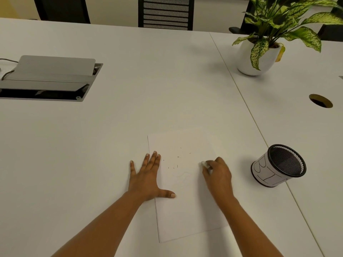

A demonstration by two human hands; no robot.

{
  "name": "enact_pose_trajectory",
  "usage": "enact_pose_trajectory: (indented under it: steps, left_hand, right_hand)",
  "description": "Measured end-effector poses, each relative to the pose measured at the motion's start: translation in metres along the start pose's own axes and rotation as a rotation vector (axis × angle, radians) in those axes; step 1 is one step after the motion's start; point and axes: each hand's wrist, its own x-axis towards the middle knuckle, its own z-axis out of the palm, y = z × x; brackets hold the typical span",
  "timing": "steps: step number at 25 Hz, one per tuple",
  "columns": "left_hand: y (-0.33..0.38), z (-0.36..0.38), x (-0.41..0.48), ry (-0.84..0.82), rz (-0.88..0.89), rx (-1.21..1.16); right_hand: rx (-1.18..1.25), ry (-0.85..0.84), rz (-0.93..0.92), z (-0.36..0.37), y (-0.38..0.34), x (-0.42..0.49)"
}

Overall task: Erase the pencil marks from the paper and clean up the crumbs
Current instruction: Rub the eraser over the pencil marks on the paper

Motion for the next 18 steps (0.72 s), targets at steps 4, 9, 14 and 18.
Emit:
enact_pose_trajectory:
  steps: [4,9,14,18]
  left_hand:
    - [0.002,0.0,0.001,-0.014,-0.02,0.016]
    - [0.026,0.004,0.008,0.099,-0.01,-0.014]
    - [0.053,0.02,0.018,0.111,0.053,-0.069]
    - [0.051,0.026,0.022,0.155,0.057,-0.018]
  right_hand:
    - [0.003,0.03,0.082,0.0,-0.002,0.01]
    - [0.061,0.027,0.2,0.001,-0.006,0.007]
    - [0.234,-0.024,0.273,0.005,-0.018,-0.011]
    - [0.296,-0.115,0.202,-0.005,-0.016,-0.021]
